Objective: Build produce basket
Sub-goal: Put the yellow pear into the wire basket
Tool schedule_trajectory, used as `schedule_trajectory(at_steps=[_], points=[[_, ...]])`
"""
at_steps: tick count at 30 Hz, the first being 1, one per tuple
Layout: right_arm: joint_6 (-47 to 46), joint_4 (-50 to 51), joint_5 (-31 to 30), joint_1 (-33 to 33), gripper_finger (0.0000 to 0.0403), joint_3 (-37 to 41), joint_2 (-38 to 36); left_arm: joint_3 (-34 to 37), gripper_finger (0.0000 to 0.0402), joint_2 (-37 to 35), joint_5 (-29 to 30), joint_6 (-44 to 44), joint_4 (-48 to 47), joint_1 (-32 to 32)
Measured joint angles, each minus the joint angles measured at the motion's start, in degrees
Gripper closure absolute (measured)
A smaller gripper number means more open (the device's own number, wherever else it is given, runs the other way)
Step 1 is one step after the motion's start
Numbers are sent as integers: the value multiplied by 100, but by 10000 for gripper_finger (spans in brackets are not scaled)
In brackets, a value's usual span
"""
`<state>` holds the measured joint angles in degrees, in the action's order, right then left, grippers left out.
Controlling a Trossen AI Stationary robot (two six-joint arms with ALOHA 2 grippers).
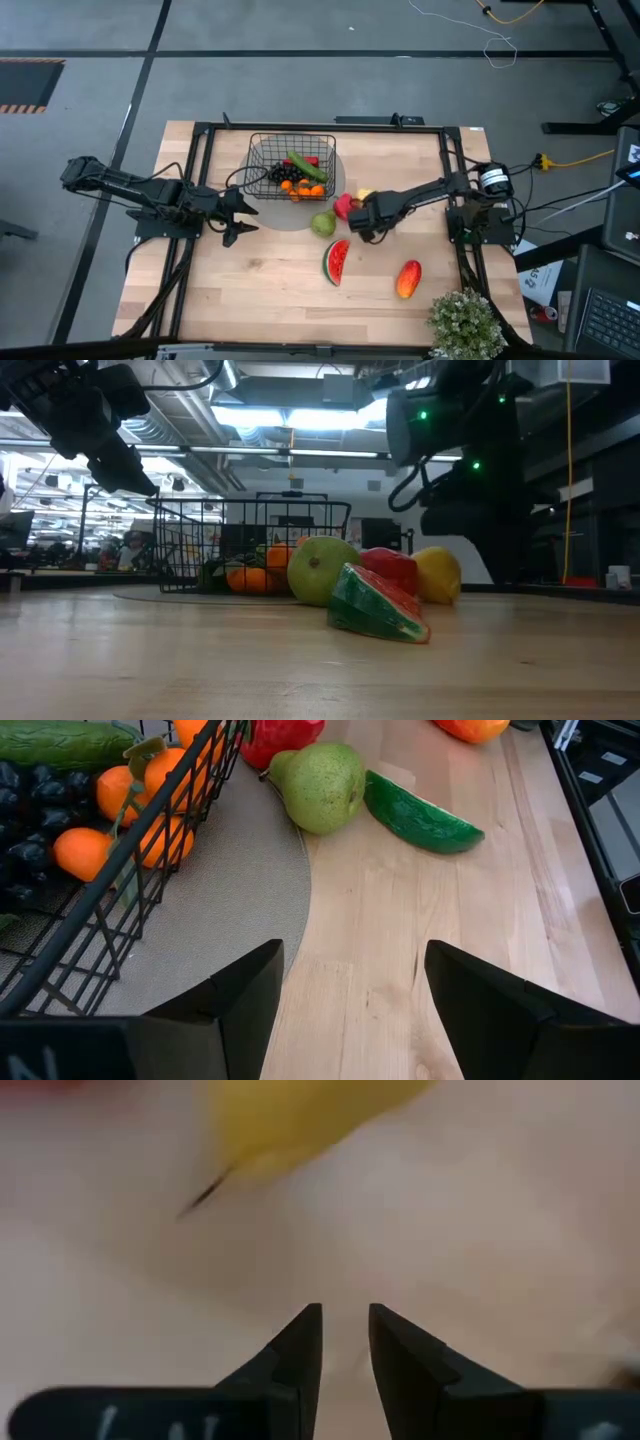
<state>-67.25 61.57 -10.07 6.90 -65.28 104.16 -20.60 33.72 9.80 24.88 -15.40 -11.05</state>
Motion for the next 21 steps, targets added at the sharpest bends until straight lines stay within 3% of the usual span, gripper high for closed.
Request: schedule_trajectory(at_steps=[3,11,14,21], points=[[9,-354,217,175,315,0,0,0,160,2,2,0,0,0],[47,-1814,-571,386,315,0,7,0,160,1,2,0,0,-2],[47,-1821,-863,372,315,0,9,0,160,0,2,0,0,0],[52,-1707,-909,224,315,2,236,0,160,0,2,0,0,-1]])
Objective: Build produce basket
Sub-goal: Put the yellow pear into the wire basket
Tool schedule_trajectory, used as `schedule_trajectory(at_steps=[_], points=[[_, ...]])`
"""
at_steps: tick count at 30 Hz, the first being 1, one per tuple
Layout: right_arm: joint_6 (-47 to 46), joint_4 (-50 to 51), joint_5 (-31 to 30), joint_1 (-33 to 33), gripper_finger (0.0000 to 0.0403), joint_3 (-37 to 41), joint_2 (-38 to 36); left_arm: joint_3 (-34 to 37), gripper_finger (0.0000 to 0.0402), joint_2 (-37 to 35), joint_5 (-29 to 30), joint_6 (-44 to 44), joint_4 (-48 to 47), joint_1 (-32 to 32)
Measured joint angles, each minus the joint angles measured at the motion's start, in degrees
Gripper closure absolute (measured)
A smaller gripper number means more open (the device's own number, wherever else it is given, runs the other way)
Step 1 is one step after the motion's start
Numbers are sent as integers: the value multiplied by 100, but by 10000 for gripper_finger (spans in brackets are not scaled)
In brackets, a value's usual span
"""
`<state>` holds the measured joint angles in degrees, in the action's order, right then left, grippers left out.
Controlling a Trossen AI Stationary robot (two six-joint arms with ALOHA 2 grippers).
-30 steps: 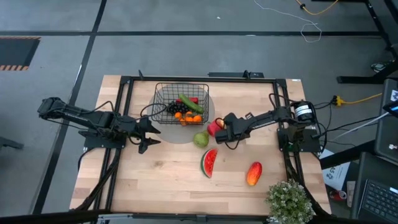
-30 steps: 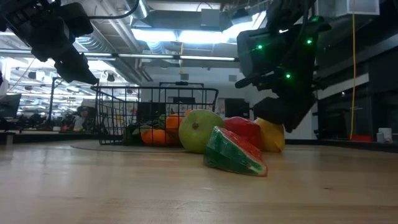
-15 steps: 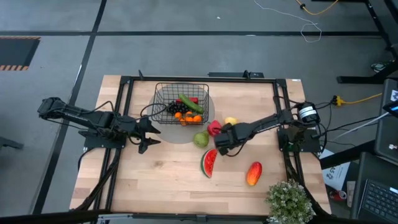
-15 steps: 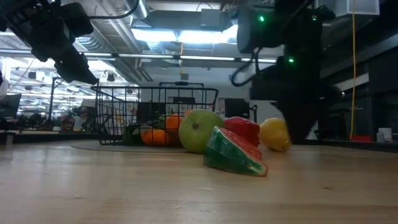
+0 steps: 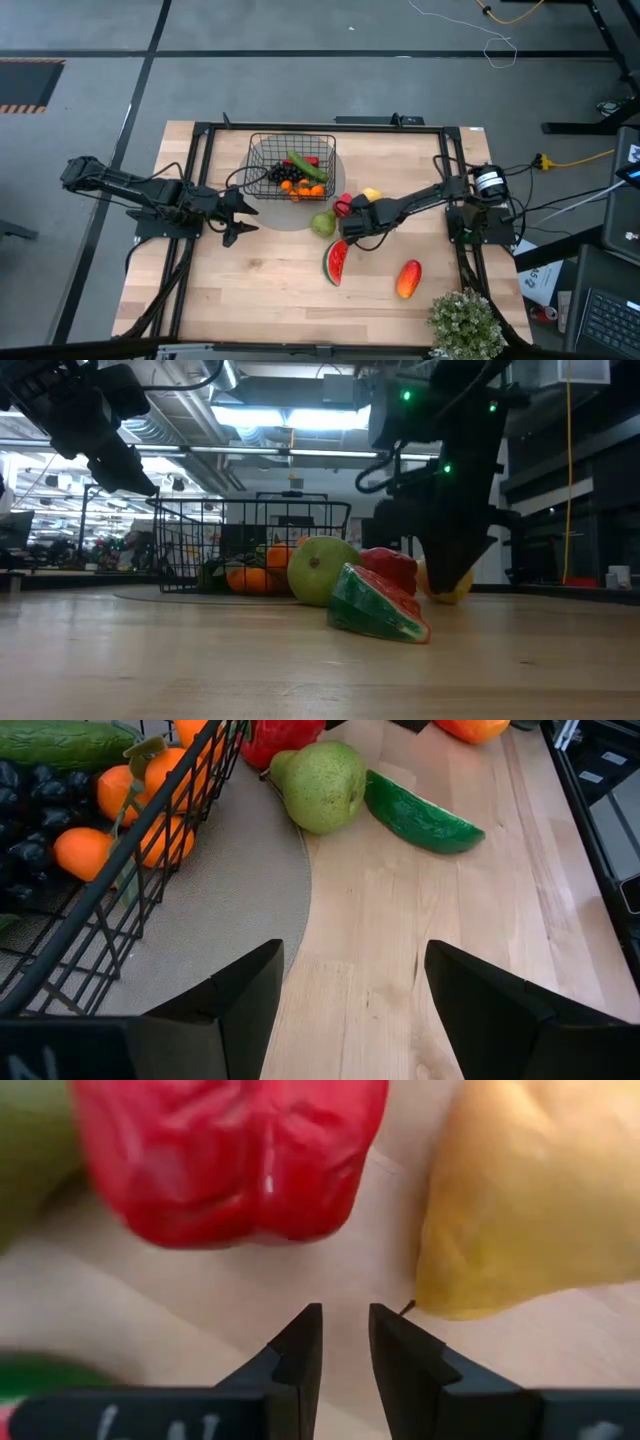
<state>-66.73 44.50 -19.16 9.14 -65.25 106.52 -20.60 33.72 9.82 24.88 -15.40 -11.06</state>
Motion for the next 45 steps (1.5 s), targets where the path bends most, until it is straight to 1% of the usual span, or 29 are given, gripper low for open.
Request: schedule_trajectory(at_steps=[5,9,19,30,35,41,45], points=[[43,22,77,-41,315,0,231,0,160,1,0,0,-5,-1],[39,110,95,-39,315,-7,247,0,160,1,0,0,-7,0],[-55,1054,142,-37,315,4,249,0,160,1,0,0,-7,-1],[5,1219,143,-38,315,4,223,0,160,1,0,-1,-7,0],[102,1524,144,43,315,4,-230,-2,160,0,0,0,-7,-1],[109,1974,-353,251,315,2,-951,0,160,1,2,-4,-7,1],[-30,2270,-439,409,315,2,-1262,0,160,2,2,-4,-7,-1]])
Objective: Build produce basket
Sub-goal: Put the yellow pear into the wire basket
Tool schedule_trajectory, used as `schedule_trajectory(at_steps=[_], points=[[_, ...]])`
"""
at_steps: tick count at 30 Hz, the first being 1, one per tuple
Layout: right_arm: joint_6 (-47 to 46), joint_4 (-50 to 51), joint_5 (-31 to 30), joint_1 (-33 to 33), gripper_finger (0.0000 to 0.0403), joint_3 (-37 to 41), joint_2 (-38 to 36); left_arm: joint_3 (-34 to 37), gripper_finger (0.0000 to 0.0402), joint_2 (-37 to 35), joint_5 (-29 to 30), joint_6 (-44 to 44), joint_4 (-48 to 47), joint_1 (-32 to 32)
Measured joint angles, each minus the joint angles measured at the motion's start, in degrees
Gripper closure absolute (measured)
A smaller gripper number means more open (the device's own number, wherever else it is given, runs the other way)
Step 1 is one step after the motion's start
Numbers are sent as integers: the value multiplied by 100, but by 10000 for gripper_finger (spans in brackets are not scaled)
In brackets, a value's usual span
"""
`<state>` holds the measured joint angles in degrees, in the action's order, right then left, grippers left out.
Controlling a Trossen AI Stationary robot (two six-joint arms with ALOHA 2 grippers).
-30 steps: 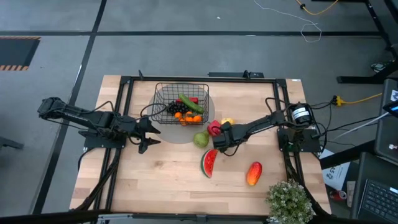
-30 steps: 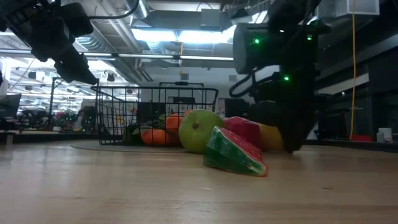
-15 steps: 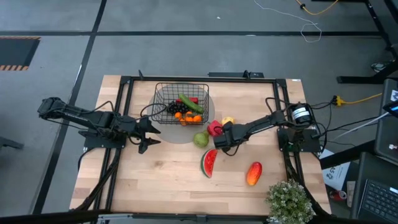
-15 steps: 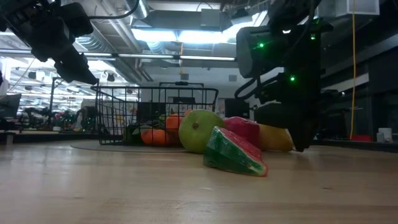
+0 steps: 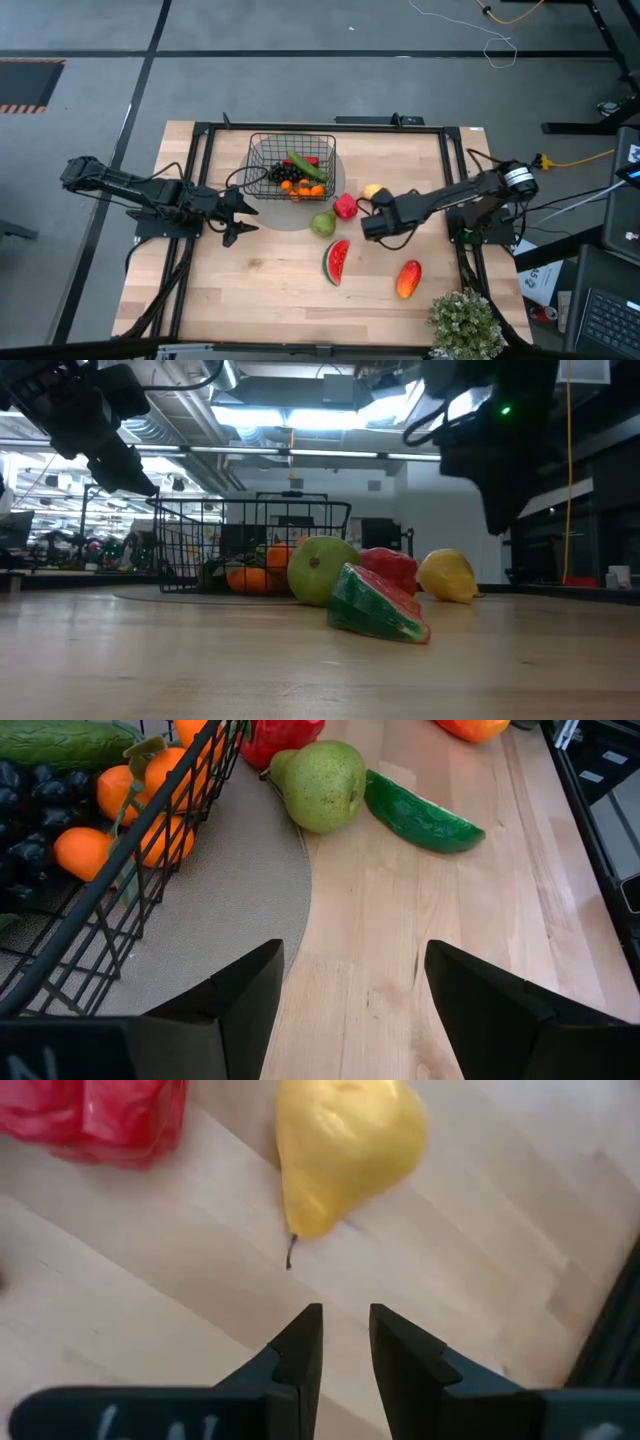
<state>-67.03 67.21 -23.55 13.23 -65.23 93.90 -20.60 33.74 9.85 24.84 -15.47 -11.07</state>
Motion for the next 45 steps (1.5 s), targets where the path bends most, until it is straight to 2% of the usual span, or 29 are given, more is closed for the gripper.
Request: schedule_trajectory(at_steps=[5,11,16,19,22,25,31,33,37,45], points=[[-954,934,-18,386,315,-2,-257,0,160,-2,11,0,-2,0],[-2802,2312,-114,1211,315,-2,-556,0,160,0,11,0,-2,2],[-3670,1935,-707,1836,315,331,-864,0,160,-2,13,0,-2,1],[-4250,1736,-707,1973,315,825,-1034,0,160,0,14,0,-2,2],[-4525,1106,-591,1965,315,1488,-1280,0,160,-1,15,2,-2,0],[-4312,-252,-461,1757,315,2169,-1622,0,160,-1,15,2,1,1],[-2500,-3043,-561,1201,315,3094,-2084,0,160,-2,15,4,1,2],[-1985,-3414,-684,984,315,3170,-2148,0,160,0,15,4,2,2],[-1430,-3538,-944,558,315,3148,-2144,0,160,0,15,4,3,1],[-169,-4697,-685,9,315,3121,-2120,0,160,0,15,4,5,0]])
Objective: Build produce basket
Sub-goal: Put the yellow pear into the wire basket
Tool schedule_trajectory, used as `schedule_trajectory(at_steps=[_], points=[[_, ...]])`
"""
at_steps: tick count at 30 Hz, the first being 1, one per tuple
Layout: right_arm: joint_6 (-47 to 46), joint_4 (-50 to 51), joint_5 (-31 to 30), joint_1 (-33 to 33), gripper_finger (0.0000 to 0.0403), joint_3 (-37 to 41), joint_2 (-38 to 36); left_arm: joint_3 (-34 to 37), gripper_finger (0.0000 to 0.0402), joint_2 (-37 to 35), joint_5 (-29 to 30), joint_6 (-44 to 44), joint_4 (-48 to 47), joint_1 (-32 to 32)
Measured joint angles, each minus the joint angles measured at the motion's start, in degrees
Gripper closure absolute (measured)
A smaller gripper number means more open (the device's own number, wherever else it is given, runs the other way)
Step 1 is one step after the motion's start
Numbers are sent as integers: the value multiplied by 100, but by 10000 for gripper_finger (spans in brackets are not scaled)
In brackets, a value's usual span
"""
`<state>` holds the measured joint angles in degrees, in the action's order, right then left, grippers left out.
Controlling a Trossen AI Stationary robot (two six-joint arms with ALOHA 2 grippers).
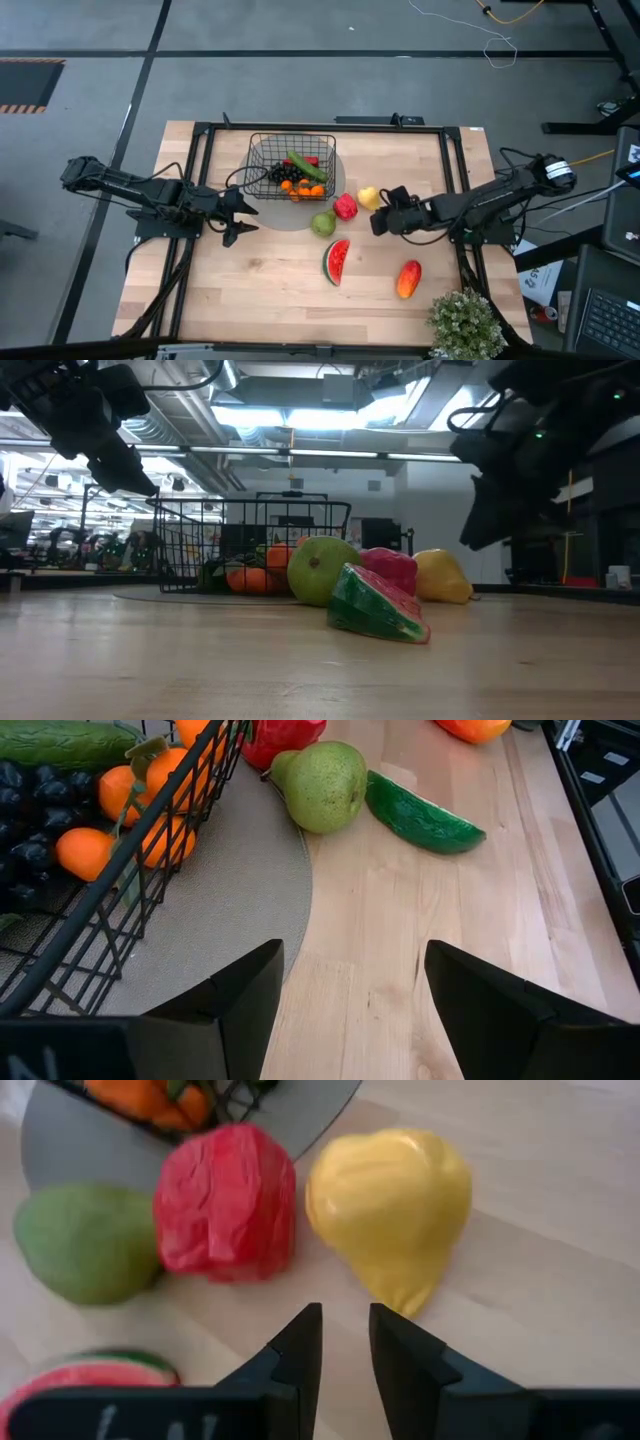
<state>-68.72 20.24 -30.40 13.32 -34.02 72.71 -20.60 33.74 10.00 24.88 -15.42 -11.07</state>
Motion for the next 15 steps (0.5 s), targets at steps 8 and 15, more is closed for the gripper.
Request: schedule_trajectory(at_steps=[8,15], points=[[-58,-173,495,-308,282,-2,0,0,160,-1,0,0,0,1],[-197,-141,501,-409,210,-2,238,0,160,-1,0,0,0,2]])
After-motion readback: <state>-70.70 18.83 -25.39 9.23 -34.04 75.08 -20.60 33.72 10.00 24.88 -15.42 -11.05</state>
